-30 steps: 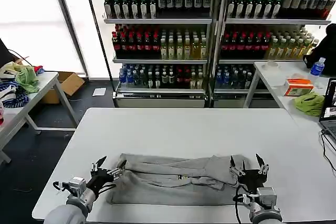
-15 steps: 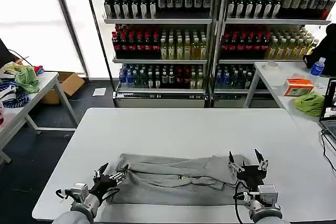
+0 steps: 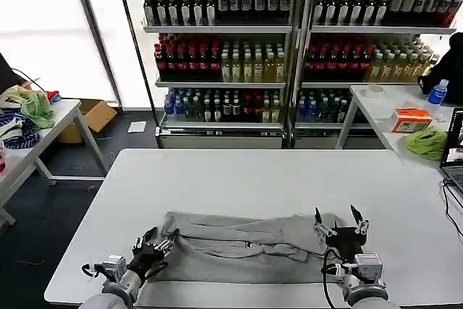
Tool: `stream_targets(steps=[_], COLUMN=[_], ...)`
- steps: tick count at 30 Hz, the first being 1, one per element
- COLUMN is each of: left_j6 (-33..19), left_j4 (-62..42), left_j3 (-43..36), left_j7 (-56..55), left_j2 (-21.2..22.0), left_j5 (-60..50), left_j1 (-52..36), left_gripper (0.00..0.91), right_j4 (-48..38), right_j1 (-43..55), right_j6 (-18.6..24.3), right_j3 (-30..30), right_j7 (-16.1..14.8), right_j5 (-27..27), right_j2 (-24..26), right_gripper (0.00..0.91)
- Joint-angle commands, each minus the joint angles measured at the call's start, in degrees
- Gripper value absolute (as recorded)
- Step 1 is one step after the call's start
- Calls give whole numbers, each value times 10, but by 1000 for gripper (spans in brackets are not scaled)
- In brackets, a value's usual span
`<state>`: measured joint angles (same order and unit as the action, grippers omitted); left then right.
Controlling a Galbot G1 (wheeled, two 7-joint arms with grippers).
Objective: Fold and organize the clothes.
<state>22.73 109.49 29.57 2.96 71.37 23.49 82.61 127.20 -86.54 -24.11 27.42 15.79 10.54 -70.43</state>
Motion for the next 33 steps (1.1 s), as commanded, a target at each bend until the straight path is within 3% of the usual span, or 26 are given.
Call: stream_targets(steps=[1,21,26,33], left_j6=[-3,-28,-28,-33], left_j4=[-6,8,13,-32], left_j3=[-1,53,134,266], left_j7=[10,40,36,40], left_j2=[3,-10,-72,-205], left_j5=[-7,-22,23,94], left_j1=[2,17,24,34], left_gripper=[0,0,0,0], right_j4=[0,-4,-9,-13], right_j1=[3,31,40,52], right_j6=[0,-8,-8,-10], right_j3=[2,12,9,6], right_j7=[1,4,6,7], right_j5=[2,20,23,29], right_j2=[1,12,12,14], right_gripper=[907,907,907,907])
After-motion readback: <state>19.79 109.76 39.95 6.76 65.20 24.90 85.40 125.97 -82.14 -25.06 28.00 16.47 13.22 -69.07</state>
